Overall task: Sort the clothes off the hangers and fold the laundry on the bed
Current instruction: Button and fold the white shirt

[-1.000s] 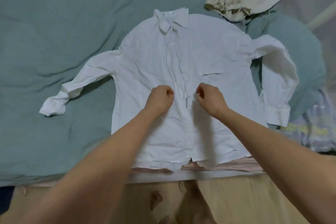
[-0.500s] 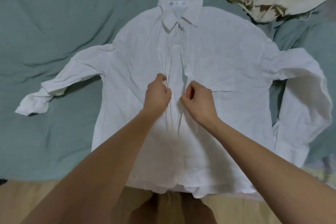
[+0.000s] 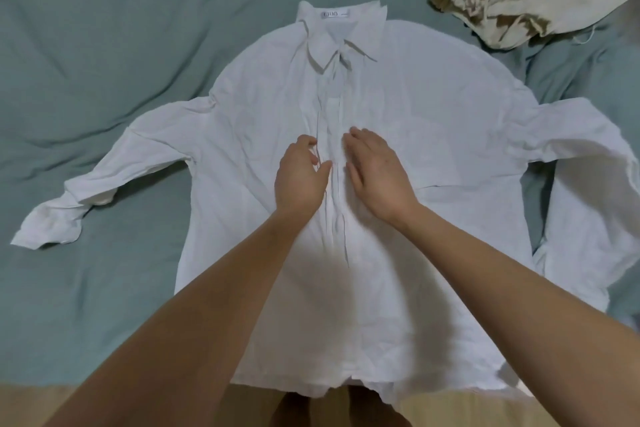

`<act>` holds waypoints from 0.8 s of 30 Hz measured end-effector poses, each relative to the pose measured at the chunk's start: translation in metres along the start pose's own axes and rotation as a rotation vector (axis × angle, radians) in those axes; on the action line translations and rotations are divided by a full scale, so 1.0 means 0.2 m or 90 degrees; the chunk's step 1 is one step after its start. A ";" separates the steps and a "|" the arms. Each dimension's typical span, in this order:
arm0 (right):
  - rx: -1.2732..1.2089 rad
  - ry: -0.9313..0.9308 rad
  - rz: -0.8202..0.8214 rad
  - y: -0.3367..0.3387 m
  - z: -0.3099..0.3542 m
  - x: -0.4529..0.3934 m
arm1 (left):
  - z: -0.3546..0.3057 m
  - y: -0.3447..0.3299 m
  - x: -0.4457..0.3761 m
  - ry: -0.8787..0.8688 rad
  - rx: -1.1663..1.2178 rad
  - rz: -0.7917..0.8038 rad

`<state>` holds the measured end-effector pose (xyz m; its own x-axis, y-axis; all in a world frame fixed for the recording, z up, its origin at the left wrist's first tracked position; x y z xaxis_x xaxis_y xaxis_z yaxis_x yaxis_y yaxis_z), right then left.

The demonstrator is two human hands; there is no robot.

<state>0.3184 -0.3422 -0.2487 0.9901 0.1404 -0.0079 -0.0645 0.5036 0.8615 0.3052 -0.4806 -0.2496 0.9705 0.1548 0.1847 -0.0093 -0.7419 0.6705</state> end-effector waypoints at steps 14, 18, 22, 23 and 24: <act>0.072 0.011 0.057 0.14 -0.06 -0.91 | -0.14 -0.05 -0.27 -0.050 -0.208 0.001; 0.124 -0.016 0.123 0.12 -0.08 -0.99 | -0.20 -0.02 -0.31 -0.043 -0.179 -0.009; -0.109 -0.104 0.139 0.18 -0.11 -1.07 | -0.27 0.04 -0.29 -0.076 -0.104 -0.029; -0.204 -0.139 0.143 0.20 -0.12 -1.08 | -0.28 0.04 -0.27 -0.075 -0.090 -0.035; -0.282 -0.171 0.147 0.21 -0.14 -1.09 | -0.28 0.04 -0.25 -0.073 -0.082 -0.038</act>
<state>0.0955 -0.3283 -0.2244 0.9375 0.0969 0.3342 -0.2721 0.8028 0.5305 0.2420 -0.4566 -0.2134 0.9913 0.1153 0.0641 0.0253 -0.6429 0.7655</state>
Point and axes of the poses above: each hand's wrist, its own x-axis away from the middle knuckle, its own y-axis out of the back of the hand, z = x × y, the point moved 5 cm from there along -x, towards the middle knuckle, and after that the axes turned 5 degrees about -z, right-handed, at the moved point
